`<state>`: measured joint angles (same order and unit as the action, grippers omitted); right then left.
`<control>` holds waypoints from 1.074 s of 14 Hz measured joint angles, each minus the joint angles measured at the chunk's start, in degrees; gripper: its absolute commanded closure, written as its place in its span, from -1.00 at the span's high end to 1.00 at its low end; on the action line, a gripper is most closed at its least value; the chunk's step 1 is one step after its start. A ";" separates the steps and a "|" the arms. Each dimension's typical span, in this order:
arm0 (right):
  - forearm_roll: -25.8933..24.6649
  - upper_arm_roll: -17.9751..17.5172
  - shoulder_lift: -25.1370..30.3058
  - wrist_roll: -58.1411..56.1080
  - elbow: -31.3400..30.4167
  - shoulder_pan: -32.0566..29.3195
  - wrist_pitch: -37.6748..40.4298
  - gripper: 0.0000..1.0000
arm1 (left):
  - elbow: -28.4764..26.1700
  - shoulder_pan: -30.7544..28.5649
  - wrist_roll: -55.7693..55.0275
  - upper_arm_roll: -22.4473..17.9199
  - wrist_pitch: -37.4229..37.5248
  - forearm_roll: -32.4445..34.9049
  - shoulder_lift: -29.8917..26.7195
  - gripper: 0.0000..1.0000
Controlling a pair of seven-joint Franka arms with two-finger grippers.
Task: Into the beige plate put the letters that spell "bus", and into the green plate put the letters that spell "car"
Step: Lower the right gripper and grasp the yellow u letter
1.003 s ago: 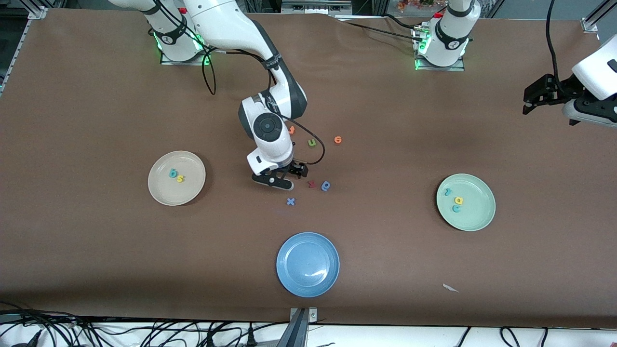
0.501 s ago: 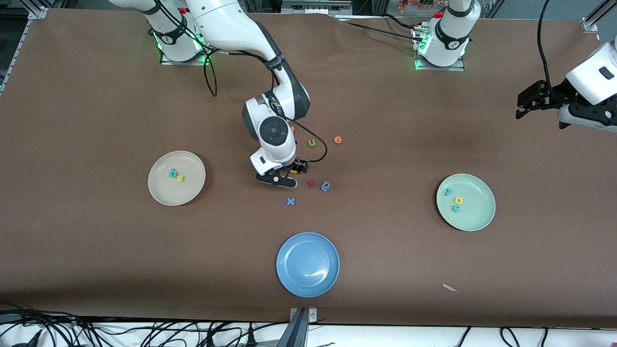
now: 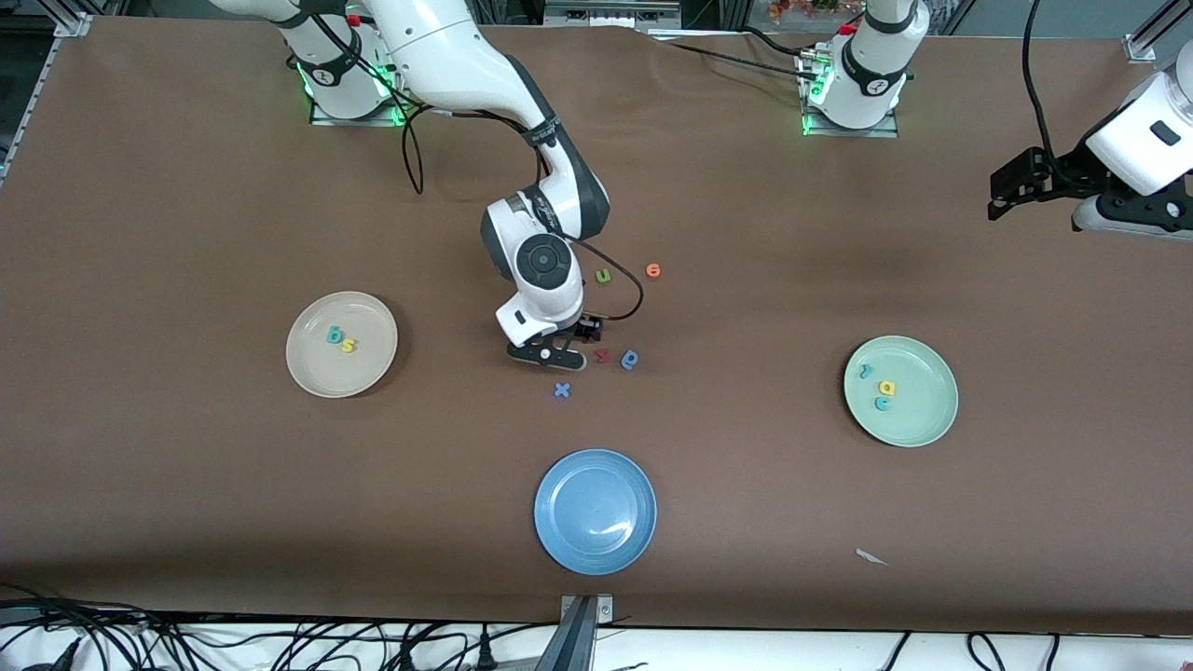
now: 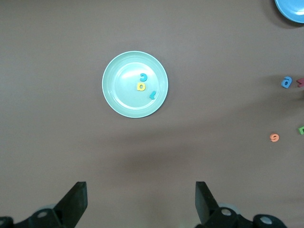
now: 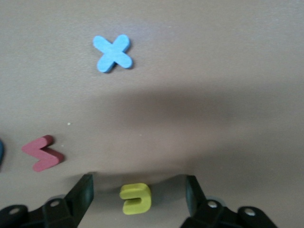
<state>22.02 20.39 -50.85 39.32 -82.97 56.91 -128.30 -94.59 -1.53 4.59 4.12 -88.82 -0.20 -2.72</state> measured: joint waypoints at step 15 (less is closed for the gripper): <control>0.01 -0.06 0.01 -1.05 0.93 -0.05 1.68 -0.31 | 0.23 -0.27 -0.11 0.66 0.30 0.00 0.00 1.00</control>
<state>22.03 20.32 -50.84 38.27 -82.04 56.86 -126.62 -94.36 -1.80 4.48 4.78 -88.51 -0.20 -2.72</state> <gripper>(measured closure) 0.502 0.000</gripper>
